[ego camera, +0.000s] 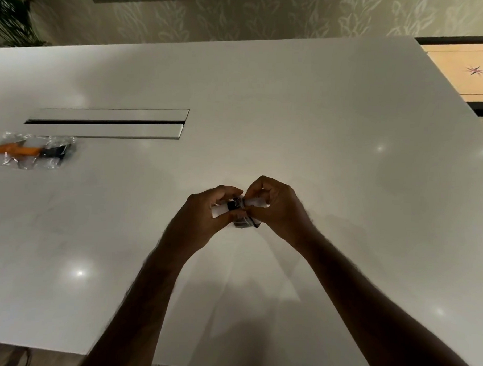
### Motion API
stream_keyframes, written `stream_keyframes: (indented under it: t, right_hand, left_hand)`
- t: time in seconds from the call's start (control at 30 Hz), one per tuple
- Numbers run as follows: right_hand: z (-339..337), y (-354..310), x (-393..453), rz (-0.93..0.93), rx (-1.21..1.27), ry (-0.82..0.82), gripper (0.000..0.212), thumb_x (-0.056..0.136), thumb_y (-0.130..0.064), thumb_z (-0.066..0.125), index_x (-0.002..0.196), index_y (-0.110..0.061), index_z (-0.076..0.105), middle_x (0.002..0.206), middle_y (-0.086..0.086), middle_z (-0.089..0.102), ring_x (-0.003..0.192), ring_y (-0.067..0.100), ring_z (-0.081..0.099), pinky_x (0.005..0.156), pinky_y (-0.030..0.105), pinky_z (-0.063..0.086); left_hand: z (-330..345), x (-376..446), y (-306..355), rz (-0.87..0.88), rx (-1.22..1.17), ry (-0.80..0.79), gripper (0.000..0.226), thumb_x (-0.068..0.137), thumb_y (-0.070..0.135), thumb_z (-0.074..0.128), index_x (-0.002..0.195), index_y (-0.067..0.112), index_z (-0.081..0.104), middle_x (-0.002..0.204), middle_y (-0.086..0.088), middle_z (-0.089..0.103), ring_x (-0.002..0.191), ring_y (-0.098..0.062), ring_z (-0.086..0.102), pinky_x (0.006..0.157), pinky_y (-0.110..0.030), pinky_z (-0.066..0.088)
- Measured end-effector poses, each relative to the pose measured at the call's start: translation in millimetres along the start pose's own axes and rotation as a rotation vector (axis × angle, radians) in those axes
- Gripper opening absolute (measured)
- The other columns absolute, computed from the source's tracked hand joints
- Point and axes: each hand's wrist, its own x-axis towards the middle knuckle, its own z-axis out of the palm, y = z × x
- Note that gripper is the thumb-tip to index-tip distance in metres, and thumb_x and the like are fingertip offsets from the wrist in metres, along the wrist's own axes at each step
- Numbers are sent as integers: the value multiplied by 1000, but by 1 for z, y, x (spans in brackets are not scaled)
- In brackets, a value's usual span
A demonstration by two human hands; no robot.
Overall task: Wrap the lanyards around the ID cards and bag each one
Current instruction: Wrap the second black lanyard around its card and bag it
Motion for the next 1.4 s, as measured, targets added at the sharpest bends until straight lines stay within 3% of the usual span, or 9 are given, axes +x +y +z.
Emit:
stream_keyframes:
  t: [0.1,0.23,0.43,0.6,0.8,0.93,1.1,1.3,1.4]
  right_hand:
    - [0,-1,-1,12,88,35,29,75,-26,92,88,-29,66,79,-3,80,65,11,67,56,19,52]
    - [2,-1,2,25,130,11,29,81,-20,89,89,-28,62,82,1,80,71,13,70,62,24,54]
    - [-2,-7,2,6,81,-148,29,93,-19,81,98,-27,53,92,-3,83,80,11,77,70,18,55]
    - [-1,-7,1,52,92,-182,26,93,-9,77,100,-21,54,92,4,83,85,29,78,74,32,55]
    - [0,-6,2,43,-46,-183,26,90,-17,80,97,-29,57,95,-12,83,95,17,76,81,33,54]
    - [3,-5,4,33,-19,-163,25,89,-14,78,98,-26,58,90,-9,82,85,24,77,81,46,61]
    - [-7,-7,9,32,151,-226,24,94,-24,80,103,-24,58,99,1,83,92,23,80,82,36,62]
    - [-5,-4,10,9,186,-107,31,90,-2,79,96,-23,57,99,5,83,98,18,80,85,28,62]
    - [1,-5,9,10,179,-101,30,90,-3,77,94,-22,53,101,5,83,98,21,80,86,38,63]
  left_hand:
    - [-2,0,-2,-20,33,-48,43,88,44,79,128,34,64,116,22,71,109,1,65,91,-19,53]
    - [-2,0,2,-30,125,-33,57,81,67,66,129,37,60,120,22,68,109,1,62,93,-21,51]
    - [-5,0,1,-60,17,-42,47,85,52,73,125,28,67,111,15,74,105,-1,68,95,-31,57]
    - [0,-1,-3,-70,92,-112,42,86,49,78,122,32,63,107,18,73,101,-2,69,91,-34,59]
    - [1,-1,-7,-85,131,-119,44,80,59,78,114,38,61,94,15,75,87,-8,71,80,-44,60]
    - [1,2,-10,-109,57,-135,46,76,59,78,114,40,62,95,18,75,89,-4,71,82,-40,61]
    - [0,3,-15,-138,-165,-33,38,79,35,89,112,36,69,102,17,77,95,-4,74,75,-13,56]
    - [1,5,-17,-124,-151,-63,39,77,37,90,109,38,67,100,18,78,92,-2,74,78,-15,57]
    - [1,7,-16,-134,-107,-44,38,75,49,89,103,38,66,89,15,78,81,-4,75,72,-20,59]
